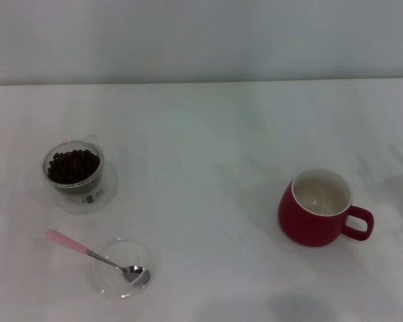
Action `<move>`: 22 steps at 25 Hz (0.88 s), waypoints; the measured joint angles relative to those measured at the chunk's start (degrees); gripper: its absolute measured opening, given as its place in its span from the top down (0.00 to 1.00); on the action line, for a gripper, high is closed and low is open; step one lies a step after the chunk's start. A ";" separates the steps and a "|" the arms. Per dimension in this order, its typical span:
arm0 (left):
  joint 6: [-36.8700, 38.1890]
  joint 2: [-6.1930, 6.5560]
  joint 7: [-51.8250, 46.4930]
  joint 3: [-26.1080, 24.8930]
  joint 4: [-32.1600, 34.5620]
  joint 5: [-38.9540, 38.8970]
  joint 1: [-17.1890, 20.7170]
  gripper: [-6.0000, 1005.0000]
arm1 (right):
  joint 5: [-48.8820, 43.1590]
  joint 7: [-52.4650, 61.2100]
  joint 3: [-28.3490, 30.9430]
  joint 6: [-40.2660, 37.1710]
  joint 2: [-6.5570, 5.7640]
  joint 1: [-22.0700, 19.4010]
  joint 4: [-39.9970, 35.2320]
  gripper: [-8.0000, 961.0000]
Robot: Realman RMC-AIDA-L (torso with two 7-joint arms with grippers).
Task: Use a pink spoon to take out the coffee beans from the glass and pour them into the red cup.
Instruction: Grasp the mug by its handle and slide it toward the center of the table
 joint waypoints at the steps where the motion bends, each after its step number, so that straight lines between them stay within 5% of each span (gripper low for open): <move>1: -0.21 0.01 0.21 0.02 0.00 0.14 -0.09 0.12 | 0.00 0.00 0.00 0.50 -0.01 0.02 0.02 0.29; 22: -2.50 -0.24 -0.27 -0.05 -0.15 0.52 -0.81 0.12 | -0.28 0.10 -0.01 2.10 0.00 -0.04 -0.47 0.29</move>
